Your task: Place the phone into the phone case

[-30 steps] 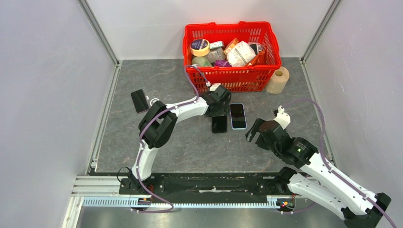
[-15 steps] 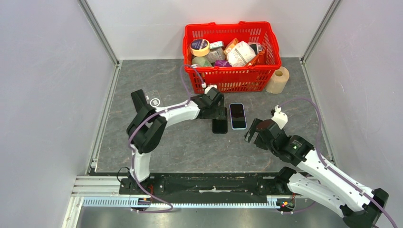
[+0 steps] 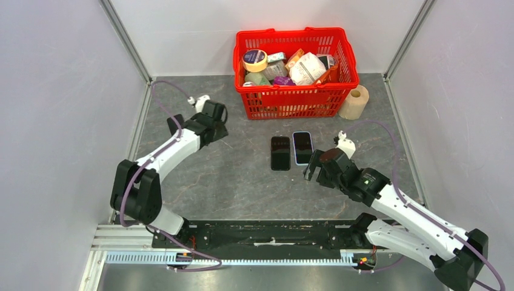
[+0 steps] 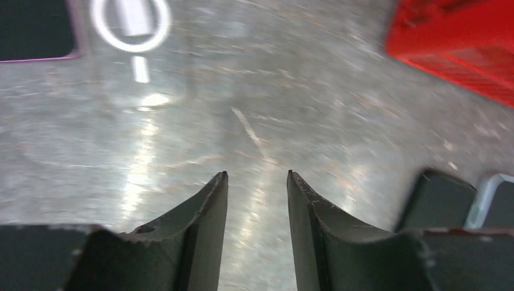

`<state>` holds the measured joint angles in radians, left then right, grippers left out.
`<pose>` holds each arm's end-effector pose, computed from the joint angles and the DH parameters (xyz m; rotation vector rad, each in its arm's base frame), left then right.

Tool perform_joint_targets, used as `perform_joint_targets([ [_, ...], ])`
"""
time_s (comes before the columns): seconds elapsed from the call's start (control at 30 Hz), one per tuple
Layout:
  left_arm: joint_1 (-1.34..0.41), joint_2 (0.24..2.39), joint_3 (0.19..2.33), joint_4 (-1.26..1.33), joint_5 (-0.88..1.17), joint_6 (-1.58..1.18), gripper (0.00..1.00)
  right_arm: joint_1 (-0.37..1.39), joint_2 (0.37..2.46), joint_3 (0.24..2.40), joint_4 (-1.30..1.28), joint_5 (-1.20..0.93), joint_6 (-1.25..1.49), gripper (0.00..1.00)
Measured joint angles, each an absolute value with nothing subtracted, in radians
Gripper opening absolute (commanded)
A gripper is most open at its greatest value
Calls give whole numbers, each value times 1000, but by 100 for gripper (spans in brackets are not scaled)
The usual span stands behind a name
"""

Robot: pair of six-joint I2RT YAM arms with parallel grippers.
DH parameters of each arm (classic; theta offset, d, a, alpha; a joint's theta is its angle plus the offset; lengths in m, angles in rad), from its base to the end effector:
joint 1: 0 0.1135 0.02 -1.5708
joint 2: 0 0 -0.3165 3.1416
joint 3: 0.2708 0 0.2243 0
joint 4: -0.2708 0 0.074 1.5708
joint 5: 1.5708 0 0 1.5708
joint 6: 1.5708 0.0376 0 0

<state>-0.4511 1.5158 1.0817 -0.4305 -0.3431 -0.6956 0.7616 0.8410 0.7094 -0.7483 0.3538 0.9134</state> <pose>0.2709 -0.1172 0.3098 -0.4389 2.3324 -0.1288 0.0819 0.0601 0.2963 0.3365 2.3851 0.3551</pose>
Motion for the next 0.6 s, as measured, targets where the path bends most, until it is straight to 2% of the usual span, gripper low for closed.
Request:
perform_joint_targets([
  [0.3, -178, 1559, 1037, -457, -346, -709, 40, 762, 886, 709, -679, 288, 867, 99],
  [0.6, -86, 1688, 1039, -434, -329, -717, 38, 762, 915, 709, -642, 238, 840, 99],
])
